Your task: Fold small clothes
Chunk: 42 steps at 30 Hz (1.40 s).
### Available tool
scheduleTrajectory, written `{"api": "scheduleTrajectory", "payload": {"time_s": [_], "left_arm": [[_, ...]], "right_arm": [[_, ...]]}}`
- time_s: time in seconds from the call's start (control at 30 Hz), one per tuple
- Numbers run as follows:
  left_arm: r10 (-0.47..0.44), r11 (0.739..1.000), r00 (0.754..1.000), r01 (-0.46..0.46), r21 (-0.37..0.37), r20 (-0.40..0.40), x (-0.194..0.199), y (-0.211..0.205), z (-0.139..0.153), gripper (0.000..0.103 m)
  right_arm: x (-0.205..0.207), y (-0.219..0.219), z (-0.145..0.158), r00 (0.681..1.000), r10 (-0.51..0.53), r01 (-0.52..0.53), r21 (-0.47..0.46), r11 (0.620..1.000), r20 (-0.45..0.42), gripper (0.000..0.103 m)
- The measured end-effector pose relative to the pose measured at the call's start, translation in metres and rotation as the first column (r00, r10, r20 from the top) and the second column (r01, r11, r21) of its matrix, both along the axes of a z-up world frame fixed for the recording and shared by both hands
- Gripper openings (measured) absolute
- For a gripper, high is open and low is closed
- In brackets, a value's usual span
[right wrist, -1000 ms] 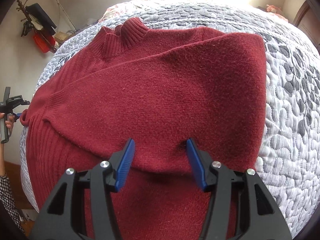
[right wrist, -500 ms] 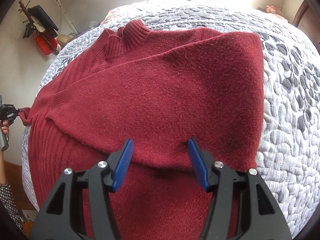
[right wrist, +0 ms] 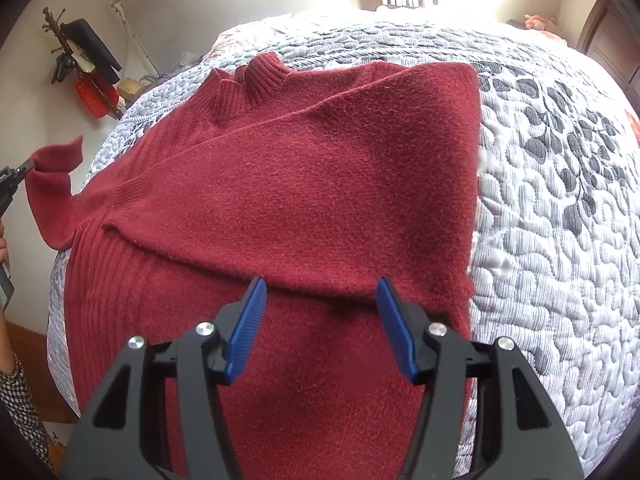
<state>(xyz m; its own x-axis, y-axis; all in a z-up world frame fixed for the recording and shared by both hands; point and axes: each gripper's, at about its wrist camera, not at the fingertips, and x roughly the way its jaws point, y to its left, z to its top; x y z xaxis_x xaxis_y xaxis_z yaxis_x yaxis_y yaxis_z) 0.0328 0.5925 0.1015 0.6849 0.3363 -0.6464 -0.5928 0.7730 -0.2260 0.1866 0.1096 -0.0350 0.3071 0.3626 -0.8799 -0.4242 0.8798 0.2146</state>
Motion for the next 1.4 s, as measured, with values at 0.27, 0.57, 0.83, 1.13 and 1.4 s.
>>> {"api": "scheduleTrajectory", "payload": {"time_s": [0.27,0.57,0.83,1.13,1.4], "left_arm": [[-0.246,0.969,0.969,0.246,-0.015,0.015,0.062,-0.108,-0.011,0.005],[-0.45,0.89,0.885,0.433,-0.145,-0.122,0.089,-0.173,-0.078,0.008],[-0.496,0.866,0.855,0.475,-0.156,-0.147,0.042,-0.162,-0.082,0.032],[-0.286,0.957,0.918,0.257,-0.137,-0.275,0.05,-0.089,-0.085,0.038],[-0.272,0.952,0.906,0.204,-0.23,-0.325,0.055,-0.064,-0.132,0.037]], "right_arm": [[-0.007,-0.016,0.0,1.0,-0.009,0.009,-0.005,1.0,0.015,0.057],[-0.005,-0.024,-0.017,0.999,-0.019,0.018,-0.004,1.0,-0.031,0.057],[-0.004,-0.022,-0.006,0.999,0.001,0.001,0.041,0.999,-0.043,0.057],[0.022,0.035,0.007,0.997,0.049,-0.047,0.029,0.998,-0.063,0.057],[0.033,0.05,-0.022,0.992,0.051,-0.057,-0.05,0.997,-0.115,0.059]]}}
